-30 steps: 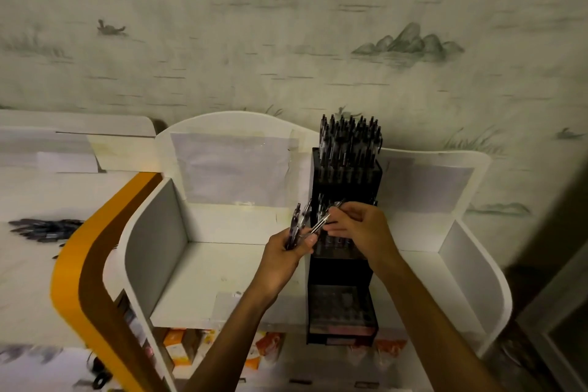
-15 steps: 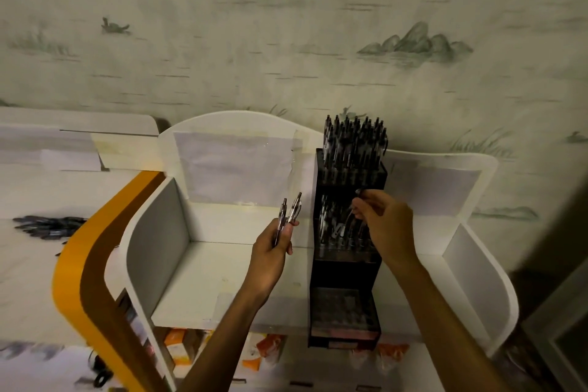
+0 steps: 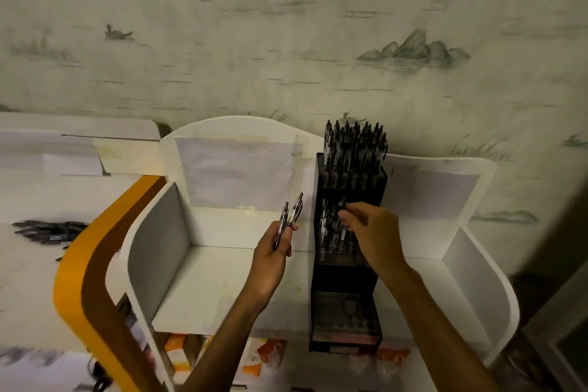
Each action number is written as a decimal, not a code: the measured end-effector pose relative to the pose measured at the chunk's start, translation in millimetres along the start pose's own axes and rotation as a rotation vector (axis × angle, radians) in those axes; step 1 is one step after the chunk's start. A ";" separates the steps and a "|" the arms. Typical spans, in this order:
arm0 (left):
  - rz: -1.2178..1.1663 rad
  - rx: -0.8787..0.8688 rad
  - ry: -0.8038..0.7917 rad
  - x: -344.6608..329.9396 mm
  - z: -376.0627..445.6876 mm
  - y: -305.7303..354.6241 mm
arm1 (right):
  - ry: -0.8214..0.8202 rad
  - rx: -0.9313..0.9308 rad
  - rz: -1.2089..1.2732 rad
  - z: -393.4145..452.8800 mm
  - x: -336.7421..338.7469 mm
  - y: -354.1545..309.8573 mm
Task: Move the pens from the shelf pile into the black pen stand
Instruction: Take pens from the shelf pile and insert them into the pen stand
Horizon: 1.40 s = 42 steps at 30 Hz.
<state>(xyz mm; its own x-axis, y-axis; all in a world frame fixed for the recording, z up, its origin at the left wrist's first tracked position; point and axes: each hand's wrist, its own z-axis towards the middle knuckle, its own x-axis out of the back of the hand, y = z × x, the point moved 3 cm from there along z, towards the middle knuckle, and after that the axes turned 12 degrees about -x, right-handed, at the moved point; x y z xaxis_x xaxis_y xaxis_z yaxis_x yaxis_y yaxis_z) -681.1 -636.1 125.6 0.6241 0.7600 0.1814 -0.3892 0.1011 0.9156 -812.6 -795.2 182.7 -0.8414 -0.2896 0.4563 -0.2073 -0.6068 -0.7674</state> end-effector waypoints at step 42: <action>0.045 0.024 -0.020 -13.1 -11.9 16.3 | -0.080 -0.426 0.597 -4.1 24.5 1.4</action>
<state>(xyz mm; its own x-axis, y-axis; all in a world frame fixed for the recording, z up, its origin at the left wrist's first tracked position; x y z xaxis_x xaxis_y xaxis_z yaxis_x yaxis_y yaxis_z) -703.7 -636.8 133.8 0.6195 0.7506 0.2297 -0.4014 0.0515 0.9145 -835.6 -800.0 190.9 -0.8360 -0.5437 -0.0744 0.0847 0.0061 -0.9964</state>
